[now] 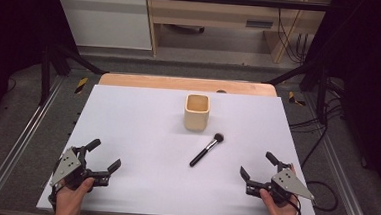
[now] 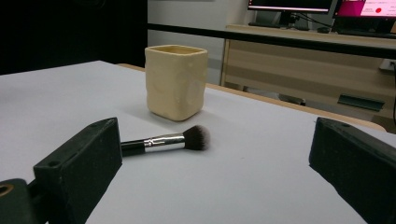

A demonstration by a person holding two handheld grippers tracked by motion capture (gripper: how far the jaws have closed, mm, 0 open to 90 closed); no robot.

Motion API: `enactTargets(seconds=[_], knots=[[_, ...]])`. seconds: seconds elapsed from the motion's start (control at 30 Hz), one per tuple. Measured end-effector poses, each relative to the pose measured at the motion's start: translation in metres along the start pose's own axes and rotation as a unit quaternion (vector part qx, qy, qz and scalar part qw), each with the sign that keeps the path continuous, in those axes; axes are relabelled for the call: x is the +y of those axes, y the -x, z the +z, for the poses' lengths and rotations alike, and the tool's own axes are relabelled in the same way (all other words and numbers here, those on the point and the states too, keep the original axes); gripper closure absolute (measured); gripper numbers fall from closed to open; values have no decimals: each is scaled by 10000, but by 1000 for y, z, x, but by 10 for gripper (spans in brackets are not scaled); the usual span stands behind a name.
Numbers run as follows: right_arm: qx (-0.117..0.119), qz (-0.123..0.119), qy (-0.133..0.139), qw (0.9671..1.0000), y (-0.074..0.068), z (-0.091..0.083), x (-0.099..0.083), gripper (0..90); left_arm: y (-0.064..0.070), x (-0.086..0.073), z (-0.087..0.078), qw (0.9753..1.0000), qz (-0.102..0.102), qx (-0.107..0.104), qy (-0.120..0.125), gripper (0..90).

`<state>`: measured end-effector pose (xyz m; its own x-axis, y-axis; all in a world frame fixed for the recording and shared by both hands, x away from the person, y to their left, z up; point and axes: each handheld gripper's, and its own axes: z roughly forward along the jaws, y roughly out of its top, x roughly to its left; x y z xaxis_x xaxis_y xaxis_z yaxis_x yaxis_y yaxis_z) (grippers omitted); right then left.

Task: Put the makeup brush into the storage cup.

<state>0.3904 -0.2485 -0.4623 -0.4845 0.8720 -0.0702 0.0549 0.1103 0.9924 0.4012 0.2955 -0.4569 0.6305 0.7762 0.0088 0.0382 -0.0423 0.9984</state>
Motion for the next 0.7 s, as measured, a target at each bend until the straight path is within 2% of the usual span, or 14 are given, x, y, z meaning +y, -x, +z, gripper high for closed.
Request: enactTargets(seconds=[0.2,0.33,0.6,0.63,0.7], knots=[[-55,-30,7,10000,0,-1,0,28,0,-1,-1,10000,-14,20,-31,1],[-107,-83,16,9999,-1,-2,1,25,2,1,-2,10000,-66,-42,-9,2],[-158,-113,26,9998,-1,-3,1,23,4,1,-1,9998,-55,-30,-188,3],[-181,-110,18,9998,-1,-3,1,21,6,1,1,9994,-54,-68,-323,4],[-201,-100,13,9997,0,-3,0,21,8,2,3,9991,-68,-123,-407,5]])
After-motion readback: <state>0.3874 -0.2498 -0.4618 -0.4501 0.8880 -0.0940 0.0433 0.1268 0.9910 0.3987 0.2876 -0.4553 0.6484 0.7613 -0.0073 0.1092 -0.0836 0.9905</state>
